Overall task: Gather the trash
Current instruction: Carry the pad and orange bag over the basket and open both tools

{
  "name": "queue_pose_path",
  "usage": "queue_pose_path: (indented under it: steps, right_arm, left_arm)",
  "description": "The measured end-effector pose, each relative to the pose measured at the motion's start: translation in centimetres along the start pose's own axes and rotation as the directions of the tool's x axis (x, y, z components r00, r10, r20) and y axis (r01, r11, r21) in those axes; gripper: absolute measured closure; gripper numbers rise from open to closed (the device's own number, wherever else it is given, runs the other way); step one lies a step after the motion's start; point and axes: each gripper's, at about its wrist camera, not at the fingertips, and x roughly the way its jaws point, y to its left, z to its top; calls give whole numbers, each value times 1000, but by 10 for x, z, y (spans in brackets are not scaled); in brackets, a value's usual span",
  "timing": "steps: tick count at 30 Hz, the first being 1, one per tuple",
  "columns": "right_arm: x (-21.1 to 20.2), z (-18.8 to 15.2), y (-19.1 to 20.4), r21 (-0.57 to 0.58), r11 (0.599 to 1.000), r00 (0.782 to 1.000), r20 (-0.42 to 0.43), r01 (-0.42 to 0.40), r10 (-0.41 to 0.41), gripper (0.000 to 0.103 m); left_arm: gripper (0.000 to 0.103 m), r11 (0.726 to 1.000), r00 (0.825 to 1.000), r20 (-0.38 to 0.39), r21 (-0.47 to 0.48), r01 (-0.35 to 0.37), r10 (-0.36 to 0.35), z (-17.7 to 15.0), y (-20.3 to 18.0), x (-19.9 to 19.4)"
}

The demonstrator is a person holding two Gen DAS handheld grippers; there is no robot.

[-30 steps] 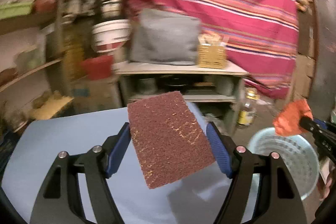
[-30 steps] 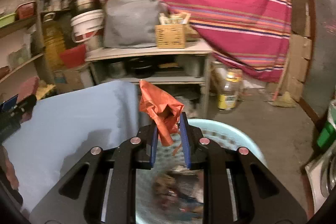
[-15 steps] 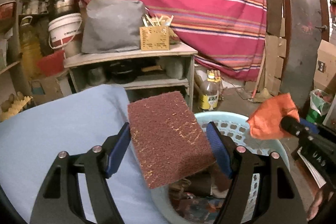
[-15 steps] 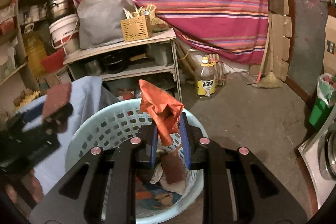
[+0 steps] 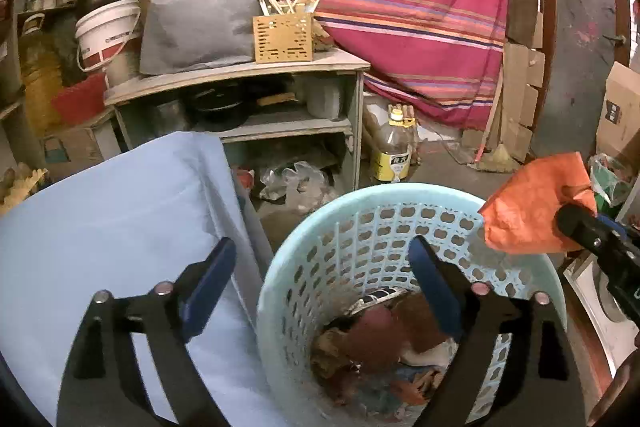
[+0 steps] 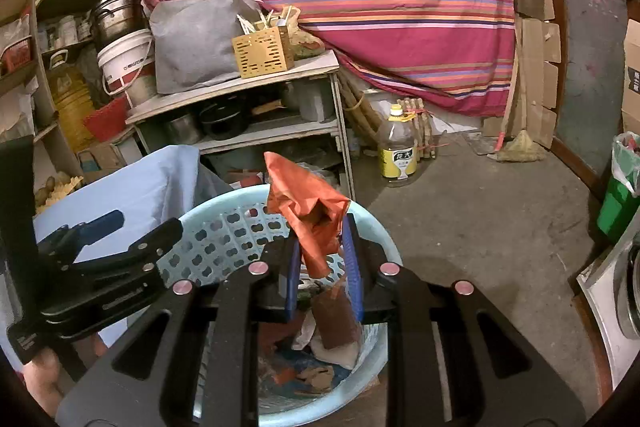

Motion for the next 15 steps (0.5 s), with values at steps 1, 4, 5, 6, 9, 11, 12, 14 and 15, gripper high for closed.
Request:
queue_pose_path:
  steps: [1,4,5,6,9,11,12,14,15]
  right_arm:
    - [2,1,1,0,1000,1000,-1,-2,2,82]
    - [4,2,8,-8,1000,1000,-3,-9,9,82]
    - [6,2,11,-14,1000,1000,-6,-11,11,82]
    - [7,2,13,-19,1000,1000,-8,-13,13,82]
    - [11,3,25,-41,999,1000,-15,-10,9,81]
    - [16,2,32,-52,999,999,-31,-9,7,72]
    - [19,1,35,-54,999,999,-40,-6,3,52]
    - [24,-2,40,-55,998,999,-42,16,-18,29]
    - [28,-4,43,-57,998,998,-53,21,-24,27]
  left_arm:
    - [15,1000,1000,1,0,-5,5,0,0,-1]
    - [14,1000,1000,14,5,-20,20,1,5,-7]
    - [14,1000,999,23,7,-26,25,1,7,-10]
    - [14,999,999,32,9,-34,33,1,9,-13]
    - [14,998,997,46,4,-59,59,1,18,-20]
    - [14,997,996,50,-8,-75,75,0,29,-27]
    - [14,996,995,55,-16,-85,86,-1,34,-31]
    - [14,995,993,65,-32,-95,97,-3,46,-42]
    - [14,994,993,67,-38,-98,101,-4,51,-47]
